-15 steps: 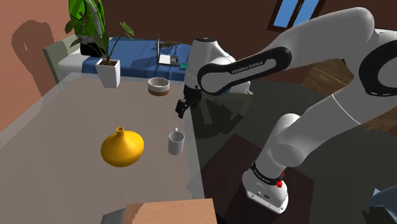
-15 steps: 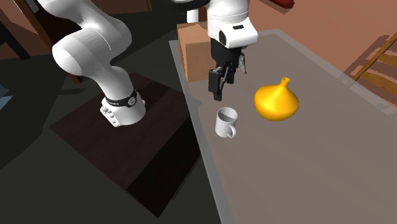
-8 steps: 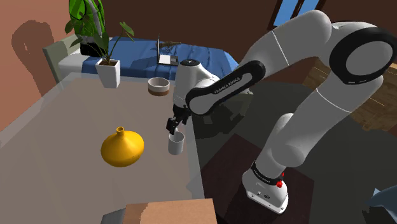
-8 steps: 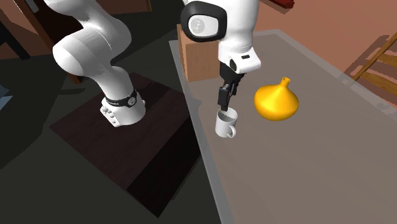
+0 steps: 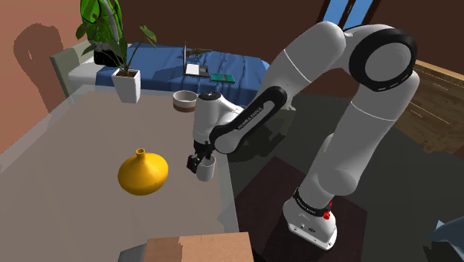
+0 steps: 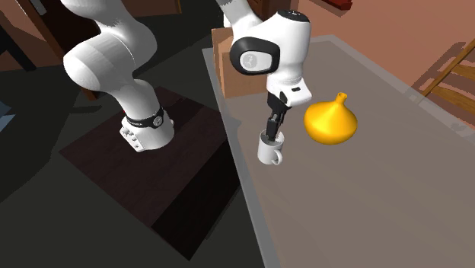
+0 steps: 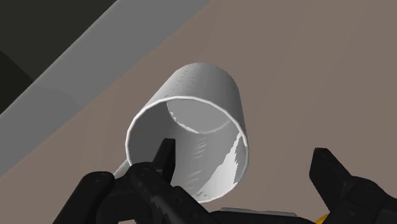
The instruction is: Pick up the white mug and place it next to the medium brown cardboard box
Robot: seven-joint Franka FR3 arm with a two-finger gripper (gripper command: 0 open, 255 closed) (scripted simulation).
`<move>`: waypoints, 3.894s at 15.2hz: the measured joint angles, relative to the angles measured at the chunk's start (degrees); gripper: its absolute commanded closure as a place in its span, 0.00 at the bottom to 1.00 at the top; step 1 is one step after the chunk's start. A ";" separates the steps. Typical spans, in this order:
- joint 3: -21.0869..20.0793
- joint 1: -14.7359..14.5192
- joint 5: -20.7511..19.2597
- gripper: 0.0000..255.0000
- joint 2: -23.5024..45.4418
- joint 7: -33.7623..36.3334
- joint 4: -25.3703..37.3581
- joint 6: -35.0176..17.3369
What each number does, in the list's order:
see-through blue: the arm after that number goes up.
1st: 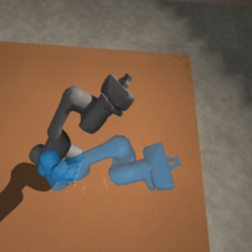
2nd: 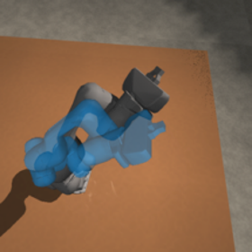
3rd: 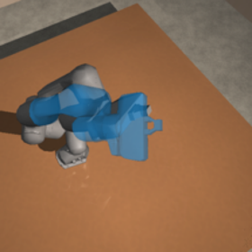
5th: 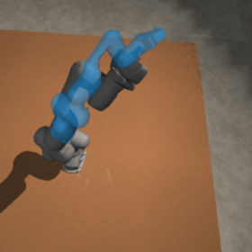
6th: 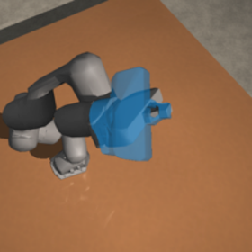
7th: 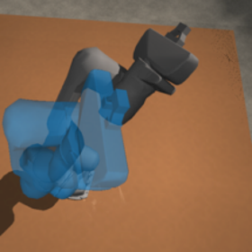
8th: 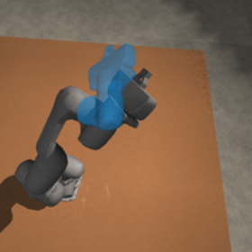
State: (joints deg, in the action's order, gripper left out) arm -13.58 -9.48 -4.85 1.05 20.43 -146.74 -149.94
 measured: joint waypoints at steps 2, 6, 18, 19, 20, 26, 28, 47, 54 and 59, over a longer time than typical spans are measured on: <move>0.18 0.07 -1.18 0.00 1.92 0.83 -0.09 -1.91; 0.44 -0.01 -2.58 0.00 3.97 1.95 -0.09 -3.89; 0.47 -0.02 -2.70 1.00 4.16 2.05 -0.02 -4.01; 0.47 -0.02 -2.70 1.00 4.16 2.05 -0.02 -4.01; 0.47 -0.02 -2.70 1.00 4.16 2.05 -0.02 -4.00; -0.01 0.07 -0.47 1.00 0.88 0.35 0.24 -0.65; -0.16 0.01 0.49 1.00 -0.75 -0.31 0.18 0.85; 0.38 -0.70 5.47 1.00 -12.59 -4.46 4.83 16.97; 0.81 -0.88 6.24 1.00 -15.94 -5.25 7.58 23.00; 1.06 -0.96 6.54 1.00 -17.66 -5.58 10.02 27.11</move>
State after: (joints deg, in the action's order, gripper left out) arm -12.51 -10.44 1.69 -16.60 14.85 -136.72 -122.83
